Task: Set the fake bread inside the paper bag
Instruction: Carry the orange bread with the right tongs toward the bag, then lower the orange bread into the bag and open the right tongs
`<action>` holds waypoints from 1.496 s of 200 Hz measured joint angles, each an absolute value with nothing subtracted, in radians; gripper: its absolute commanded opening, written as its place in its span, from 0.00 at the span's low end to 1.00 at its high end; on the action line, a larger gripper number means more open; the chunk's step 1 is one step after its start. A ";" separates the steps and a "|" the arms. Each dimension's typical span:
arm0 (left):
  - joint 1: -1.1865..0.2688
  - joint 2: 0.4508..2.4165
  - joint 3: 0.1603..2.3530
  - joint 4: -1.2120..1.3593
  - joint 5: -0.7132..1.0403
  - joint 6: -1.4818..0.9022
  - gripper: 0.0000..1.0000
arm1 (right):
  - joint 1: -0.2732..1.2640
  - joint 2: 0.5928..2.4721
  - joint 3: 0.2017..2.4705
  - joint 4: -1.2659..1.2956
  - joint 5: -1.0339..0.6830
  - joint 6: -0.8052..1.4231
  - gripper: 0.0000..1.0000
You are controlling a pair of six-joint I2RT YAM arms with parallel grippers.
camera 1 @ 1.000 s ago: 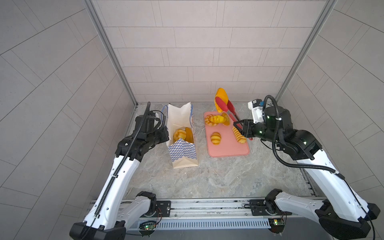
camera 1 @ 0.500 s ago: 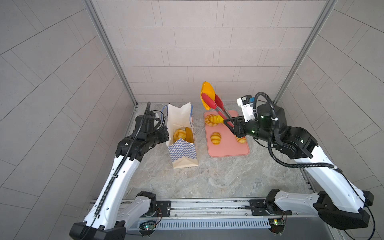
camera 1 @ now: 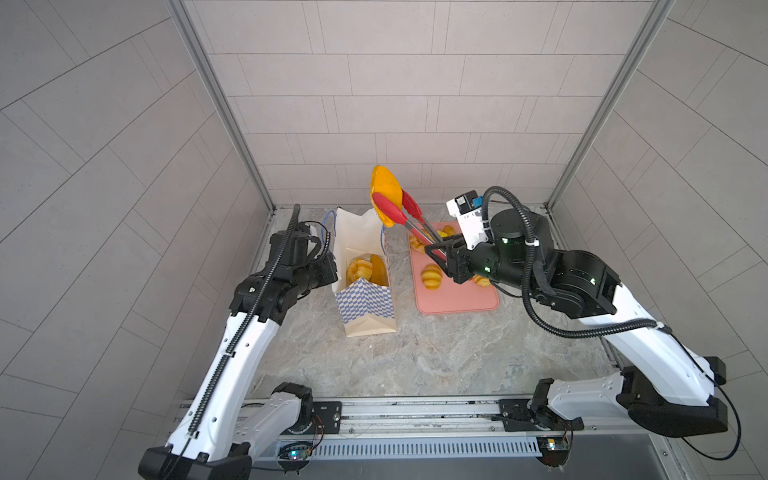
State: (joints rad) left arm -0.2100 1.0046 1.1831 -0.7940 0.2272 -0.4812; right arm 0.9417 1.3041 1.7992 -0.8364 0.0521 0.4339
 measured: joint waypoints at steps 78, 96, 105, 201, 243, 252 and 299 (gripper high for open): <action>-0.210 1.003 1.177 -0.791 0.226 -0.482 0.07 | 1.069 1.386 1.895 -0.900 0.174 0.393 0.42; -0.210 1.003 1.177 -0.791 0.226 -0.482 0.07 | 1.088 1.403 1.916 -0.914 0.200 0.386 0.42; -0.210 1.003 1.177 -0.791 0.225 -0.482 0.07 | 1.096 1.412 1.925 -0.921 0.212 0.383 0.42; -0.210 1.003 1.176 -0.791 0.224 -0.482 0.07 | 1.131 1.488 1.955 -0.982 0.272 0.376 0.42; -0.210 1.003 1.176 -0.791 0.224 -0.482 0.07 | 1.136 1.495 1.956 -1.002 0.277 0.376 0.42; -0.210 1.003 1.176 -0.791 0.224 -0.482 0.07 | 1.137 1.497 1.956 -1.003 0.277 0.375 0.42; -0.210 1.003 1.176 -0.790 0.224 -0.482 0.07 | 1.142 1.536 1.963 -1.023 0.278 0.373 0.42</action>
State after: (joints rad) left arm -0.2100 1.0027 1.1759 -0.7902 0.2237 -0.4820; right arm 1.1419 1.5356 1.9633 -1.0225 0.2775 0.3733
